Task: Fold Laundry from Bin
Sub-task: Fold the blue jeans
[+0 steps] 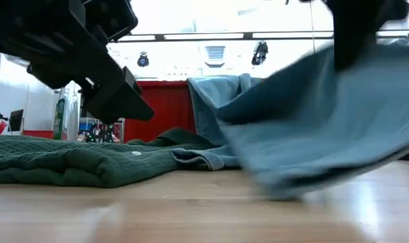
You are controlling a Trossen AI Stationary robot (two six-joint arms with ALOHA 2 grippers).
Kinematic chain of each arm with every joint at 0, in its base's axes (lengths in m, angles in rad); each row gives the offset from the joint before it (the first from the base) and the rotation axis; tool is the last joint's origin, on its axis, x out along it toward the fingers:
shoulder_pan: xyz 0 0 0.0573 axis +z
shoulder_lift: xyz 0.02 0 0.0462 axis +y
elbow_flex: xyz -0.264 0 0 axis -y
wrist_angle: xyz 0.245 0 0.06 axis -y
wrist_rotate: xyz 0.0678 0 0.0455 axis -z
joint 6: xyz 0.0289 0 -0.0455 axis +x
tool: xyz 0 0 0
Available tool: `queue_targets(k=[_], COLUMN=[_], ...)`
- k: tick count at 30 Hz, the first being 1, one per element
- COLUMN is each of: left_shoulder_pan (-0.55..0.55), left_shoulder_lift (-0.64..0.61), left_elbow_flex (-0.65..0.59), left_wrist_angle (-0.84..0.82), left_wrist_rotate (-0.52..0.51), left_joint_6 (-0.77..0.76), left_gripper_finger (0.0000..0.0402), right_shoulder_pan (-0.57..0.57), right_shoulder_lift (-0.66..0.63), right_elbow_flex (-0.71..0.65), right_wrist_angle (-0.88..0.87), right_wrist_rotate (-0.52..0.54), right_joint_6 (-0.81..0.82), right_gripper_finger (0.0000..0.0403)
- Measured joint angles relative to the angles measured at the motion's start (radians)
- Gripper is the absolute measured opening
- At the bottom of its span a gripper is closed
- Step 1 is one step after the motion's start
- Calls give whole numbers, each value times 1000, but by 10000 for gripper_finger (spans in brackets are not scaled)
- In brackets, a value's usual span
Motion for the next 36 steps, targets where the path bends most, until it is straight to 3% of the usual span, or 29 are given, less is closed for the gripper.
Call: queue_targets(k=[2,5,9,13,18,26,30,36], left_shoulder_pan=[1,1,1,1,0,-29,-47,-108], left_shoulder_lift=[-8,-9,-7,-6,-12,-24,-37,-148], left_elbow_flex=[0,0,0,0,-1,-2,-2,-1], left_wrist_angle=[3,5,5,1,-7,-79,-91,-384], left_wrist_rotate=[-2,-9,-42,-55,-55,-41,-25,-62], left_joint_6=[2,5,5,9,6,-43,-87,-260], left_gripper_finger=[256,256,256,256,256,256,256,256], right_shoulder_pan=[0,0,3,3,-18,-69,-101,-138], right_shoulder_lift=[0,-3,9,68,199,388,459,534], right_elbow_flex=[120,251,315,303,326,516,628,735], right_wrist_angle=[-134,-144,71,337,430,439,438,452], right_wrist_rotate=[24,33,50,-3,25,187,212,226], right_joint_6=[3,-56,-242,-418,-453,-578,-667,-769], right_gripper_finger=[10,10,10,10,13,63,92,143])
